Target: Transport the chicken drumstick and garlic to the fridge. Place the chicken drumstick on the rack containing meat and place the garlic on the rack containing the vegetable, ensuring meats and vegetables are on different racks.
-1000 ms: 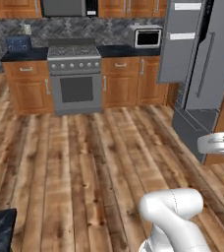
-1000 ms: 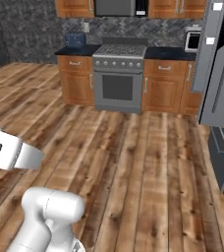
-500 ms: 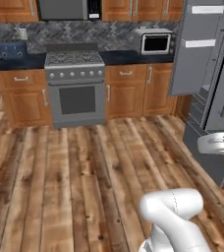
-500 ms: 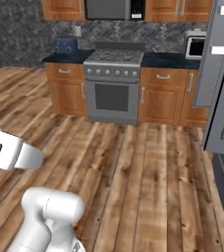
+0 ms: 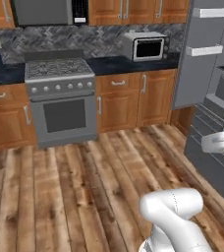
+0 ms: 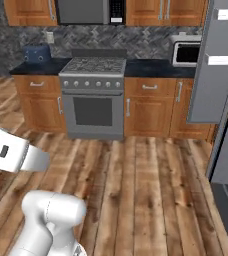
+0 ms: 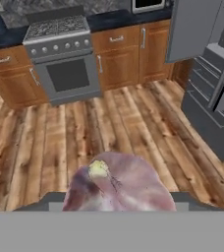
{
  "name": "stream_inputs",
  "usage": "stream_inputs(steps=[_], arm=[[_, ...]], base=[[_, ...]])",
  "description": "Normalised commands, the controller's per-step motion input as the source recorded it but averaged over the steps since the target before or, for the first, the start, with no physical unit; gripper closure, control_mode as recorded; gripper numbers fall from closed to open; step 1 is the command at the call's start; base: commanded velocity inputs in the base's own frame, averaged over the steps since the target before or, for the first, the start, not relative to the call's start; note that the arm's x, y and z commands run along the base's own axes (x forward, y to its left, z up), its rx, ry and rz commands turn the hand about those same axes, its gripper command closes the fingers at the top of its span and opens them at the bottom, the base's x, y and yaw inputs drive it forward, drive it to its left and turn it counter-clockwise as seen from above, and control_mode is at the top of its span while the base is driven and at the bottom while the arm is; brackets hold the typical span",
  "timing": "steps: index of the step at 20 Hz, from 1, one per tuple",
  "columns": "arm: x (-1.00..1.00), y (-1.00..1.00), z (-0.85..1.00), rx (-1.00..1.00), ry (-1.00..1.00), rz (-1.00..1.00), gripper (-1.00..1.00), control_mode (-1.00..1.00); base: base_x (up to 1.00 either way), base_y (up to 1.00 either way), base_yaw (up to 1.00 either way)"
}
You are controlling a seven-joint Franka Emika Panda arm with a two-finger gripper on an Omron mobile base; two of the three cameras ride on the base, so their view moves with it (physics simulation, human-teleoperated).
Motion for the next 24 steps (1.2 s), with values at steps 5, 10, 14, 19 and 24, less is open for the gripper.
stream_inputs(steps=[5,10,14,19,24], arm=[[0.00,0.00,0.00,0.00,0.00,0.00,1.00,1.00],[0.00,0.00,0.00,0.00,0.00,0.00,1.00,1.00],[0.00,0.00,0.00,0.00,0.00,0.00,1.00,1.00],[0.00,0.00,0.00,0.00,0.00,0.00,1.00,1.00],[0.00,0.00,0.00,0.00,0.00,0.00,1.00,1.00]], base=[[1.00,0.93,-0.48],[1.00,0.96,-0.50],[1.00,0.83,-0.58],[1.00,0.81,-0.61],[1.00,0.77,-0.65]])
